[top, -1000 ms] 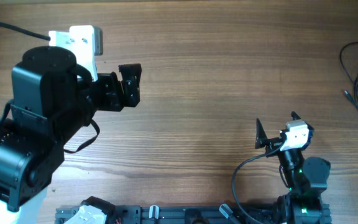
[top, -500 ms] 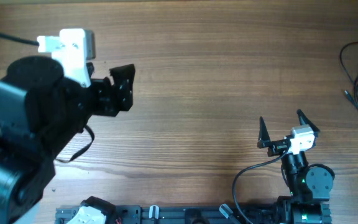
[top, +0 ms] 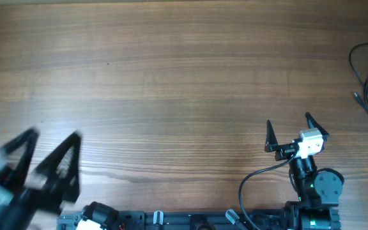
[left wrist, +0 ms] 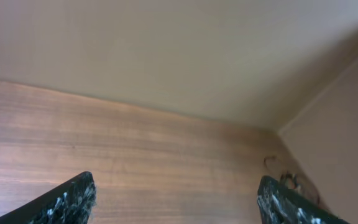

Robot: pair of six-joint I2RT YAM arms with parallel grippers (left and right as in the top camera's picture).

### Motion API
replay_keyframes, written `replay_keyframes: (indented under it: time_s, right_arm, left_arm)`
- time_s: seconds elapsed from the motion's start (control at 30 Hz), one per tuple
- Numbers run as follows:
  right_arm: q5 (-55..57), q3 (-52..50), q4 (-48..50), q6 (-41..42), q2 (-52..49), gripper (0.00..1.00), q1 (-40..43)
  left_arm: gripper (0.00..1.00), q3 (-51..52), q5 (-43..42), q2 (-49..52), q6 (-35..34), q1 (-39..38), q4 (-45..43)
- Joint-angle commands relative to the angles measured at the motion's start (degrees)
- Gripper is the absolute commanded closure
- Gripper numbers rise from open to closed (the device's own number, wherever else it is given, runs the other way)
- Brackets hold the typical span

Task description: Untangle cables

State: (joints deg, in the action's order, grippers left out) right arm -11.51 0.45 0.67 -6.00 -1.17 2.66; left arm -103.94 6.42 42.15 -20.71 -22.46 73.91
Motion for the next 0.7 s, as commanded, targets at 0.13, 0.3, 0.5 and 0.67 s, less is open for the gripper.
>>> replay_keyframes:
  time_s: [0.13, 0.3, 0.5, 0.67]
  right_arm:
    - [0.59, -0.13, 0.13, 0.85, 0.9, 0.0, -0.39]
    - [0.59, -0.13, 0.13, 0.83, 0.9, 0.0, -0.39]
    - [0.59, -0.13, 0.13, 0.83, 0.9, 0.0, -0.39]
    - [0.59, -0.13, 0.13, 0.81, 0.9, 0.0, -0.39]
  left_arm:
    - [0.14, 5.86, 9.07, -15.37, -6.78, -0.15, 1.16]
    - [0.0, 8.63, 10.19, -21.75, -6.82, -0.13, 6.03]
    - [0.0, 15.41, 11.74, -23.8, -12.57, -0.15, 12.98]
    - [0.0, 26.32, 12.31, -23.8, -14.32, -0.15, 8.44]
